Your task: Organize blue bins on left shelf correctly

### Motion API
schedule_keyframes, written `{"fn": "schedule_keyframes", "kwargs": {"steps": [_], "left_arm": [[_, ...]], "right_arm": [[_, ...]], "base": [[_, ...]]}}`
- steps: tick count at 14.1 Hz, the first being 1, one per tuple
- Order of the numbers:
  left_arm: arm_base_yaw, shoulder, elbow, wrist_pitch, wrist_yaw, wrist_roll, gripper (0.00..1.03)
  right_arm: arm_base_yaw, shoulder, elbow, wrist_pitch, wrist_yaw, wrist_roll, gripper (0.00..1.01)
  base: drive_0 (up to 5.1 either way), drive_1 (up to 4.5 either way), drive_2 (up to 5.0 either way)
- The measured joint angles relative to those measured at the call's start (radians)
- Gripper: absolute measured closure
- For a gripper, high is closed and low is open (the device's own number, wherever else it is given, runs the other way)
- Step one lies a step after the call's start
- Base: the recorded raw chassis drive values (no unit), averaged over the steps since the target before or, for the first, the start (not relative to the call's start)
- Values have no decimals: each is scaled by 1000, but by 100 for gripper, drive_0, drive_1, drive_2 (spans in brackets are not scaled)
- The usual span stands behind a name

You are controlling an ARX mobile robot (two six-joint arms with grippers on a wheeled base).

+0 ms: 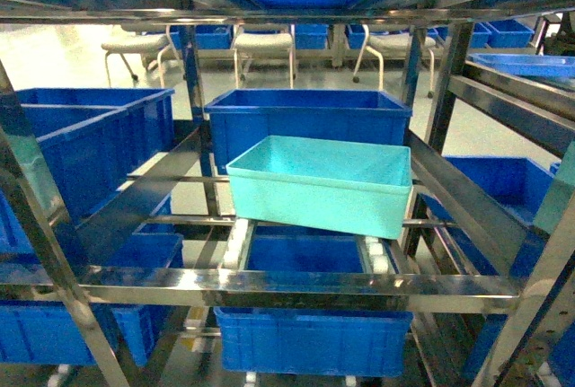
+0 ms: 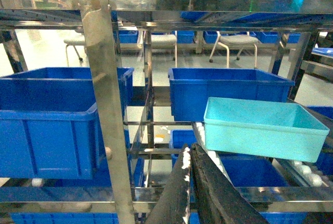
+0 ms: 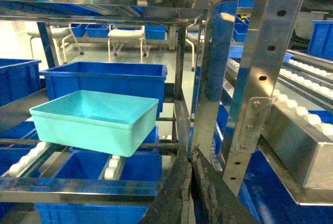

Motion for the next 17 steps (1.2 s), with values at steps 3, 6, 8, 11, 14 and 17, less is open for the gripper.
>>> {"fn": "schedule_keyframes", "kwargs": {"steps": [3, 6, 8, 11, 14, 17], "left_arm": [[0, -150, 0, -138, 0, 0, 101], [0, -271, 0, -254, 0, 0, 101], [0, -338, 0, -320, 0, 0, 101], [0, -414, -1, -396, 0, 0, 101], [0, -468, -1, -451, 0, 0, 101], [0, -637, 3, -622, 1, 1, 101]], "right_arm": [[0, -155, -1, -141, 0, 0, 99], [0, -281, -2, -261, 0, 0, 99], [0, -351, -2, -330, 0, 0, 99], [0, -433, -2, -407, 0, 0, 99], [0, -488, -2, -464, 0, 0, 99], [0, -674, -1, -646, -3, 0, 99]], "base": [[0, 0, 0], [0, 0, 0], [0, 0, 0], [0, 0, 0], [0, 0, 0], [0, 0, 0]]}}
